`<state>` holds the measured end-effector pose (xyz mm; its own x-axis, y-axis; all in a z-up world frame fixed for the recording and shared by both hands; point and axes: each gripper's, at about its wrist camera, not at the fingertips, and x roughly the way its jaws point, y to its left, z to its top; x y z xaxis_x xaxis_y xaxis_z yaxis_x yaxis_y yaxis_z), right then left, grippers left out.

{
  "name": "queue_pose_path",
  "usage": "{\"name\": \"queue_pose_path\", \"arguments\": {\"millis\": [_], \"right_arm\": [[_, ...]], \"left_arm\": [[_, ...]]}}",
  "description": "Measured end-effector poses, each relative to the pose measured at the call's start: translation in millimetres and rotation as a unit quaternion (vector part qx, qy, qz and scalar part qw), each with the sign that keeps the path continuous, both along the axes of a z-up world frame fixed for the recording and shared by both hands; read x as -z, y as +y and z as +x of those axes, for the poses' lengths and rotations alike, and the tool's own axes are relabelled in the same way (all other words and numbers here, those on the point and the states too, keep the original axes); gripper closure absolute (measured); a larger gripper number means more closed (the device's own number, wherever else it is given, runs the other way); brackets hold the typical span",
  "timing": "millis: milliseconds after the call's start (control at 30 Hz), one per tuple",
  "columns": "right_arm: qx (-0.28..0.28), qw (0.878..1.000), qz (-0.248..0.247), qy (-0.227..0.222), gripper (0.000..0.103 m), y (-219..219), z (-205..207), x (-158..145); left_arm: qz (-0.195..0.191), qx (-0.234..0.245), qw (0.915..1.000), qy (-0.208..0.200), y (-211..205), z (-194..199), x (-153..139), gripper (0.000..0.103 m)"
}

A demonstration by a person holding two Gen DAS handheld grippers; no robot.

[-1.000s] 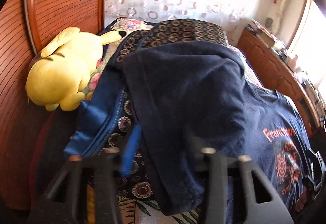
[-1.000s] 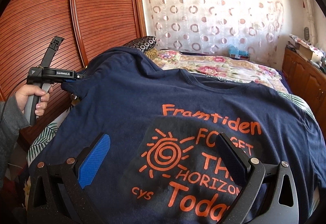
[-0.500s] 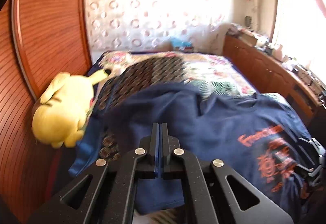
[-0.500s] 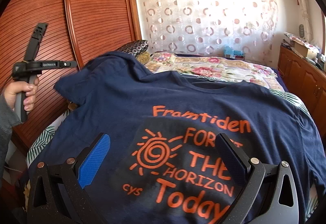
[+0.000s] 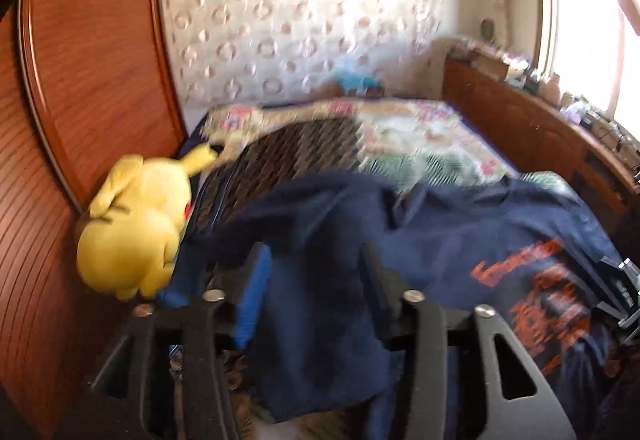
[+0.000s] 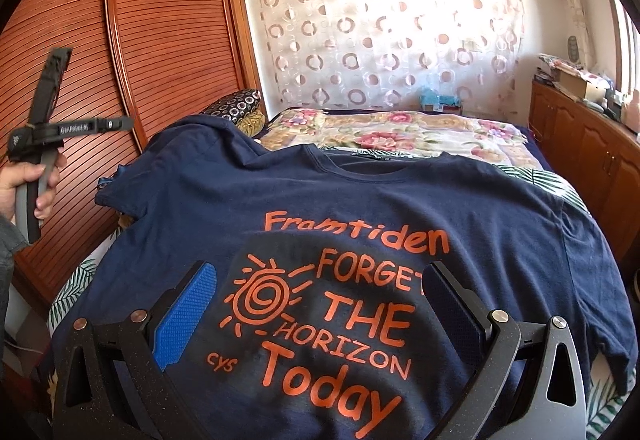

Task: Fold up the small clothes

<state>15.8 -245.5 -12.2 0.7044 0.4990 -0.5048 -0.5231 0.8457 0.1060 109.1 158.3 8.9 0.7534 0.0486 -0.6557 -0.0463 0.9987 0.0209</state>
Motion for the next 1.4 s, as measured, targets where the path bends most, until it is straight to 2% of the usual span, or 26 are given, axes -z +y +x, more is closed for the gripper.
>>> {"name": "queue_pose_path", "arguments": {"millis": [133,233,300,367,500,567,767,900,1033,1100,1267,1400], "right_arm": [[-0.007,1.0,-0.004,0.0,0.0,5.5,-2.4,0.6],[-0.008,1.0,-0.006,0.0,0.0,3.2,-0.9,0.0],[-0.008,1.0,-0.007,0.0,0.0,1.4,0.6,-0.3],[-0.007,1.0,-0.006,0.0,0.0,-2.3,2.6,-1.6],[-0.004,1.0,-0.006,-0.001,0.0,-5.0,1.1,-2.5],[-0.003,1.0,-0.003,0.0,0.0,-6.4,1.6,-2.5],[0.002,1.0,-0.001,-0.001,0.0,-13.1,1.0,-3.8],[0.011,1.0,0.002,-0.005,0.0,-22.0,0.1,-5.7],[0.02,1.0,0.008,-0.004,0.0,-32.3,1.1,-6.0],[0.023,1.0,0.007,-0.005,0.0,-34.8,-0.1,-5.6],[0.028,1.0,0.003,-0.004,0.0,-35.6,0.4,-4.2],[0.02,1.0,0.001,-0.003,0.0,-29.5,0.6,-7.4]], "left_arm": [[-0.02,-0.019,0.9989,0.039,23.3,0.9,30.6,0.052],[-0.056,-0.001,0.9972,0.048,27.9,0.1,45.0,0.054],[-0.062,0.008,0.9964,0.057,26.1,2.7,50.2,0.069],[-0.063,0.014,0.996,0.061,22.2,3.7,50.8,0.097],[-0.043,0.019,0.9983,0.034,9.6,-1.9,35.7,0.099],[-0.048,0.034,0.9983,0.006,0.6,-6.7,21.0,0.099],[-0.044,0.078,0.9954,-0.033,-45.9,-6.3,-16.3,0.099],[-0.036,0.126,0.9905,-0.041,-90.8,-7.0,-29.8,0.099],[-0.02,0.164,0.9857,-0.033,-134.3,-11.1,-24.8,0.097],[-0.022,0.167,0.9853,-0.025,-143.3,-13.1,-19.4,0.093],[-0.027,0.161,0.986,-0.031,-137.6,-24.9,-11.3,0.065],[-0.034,0.14,0.9887,-0.042,-123.0,-37.8,-10.9,0.054]]}}
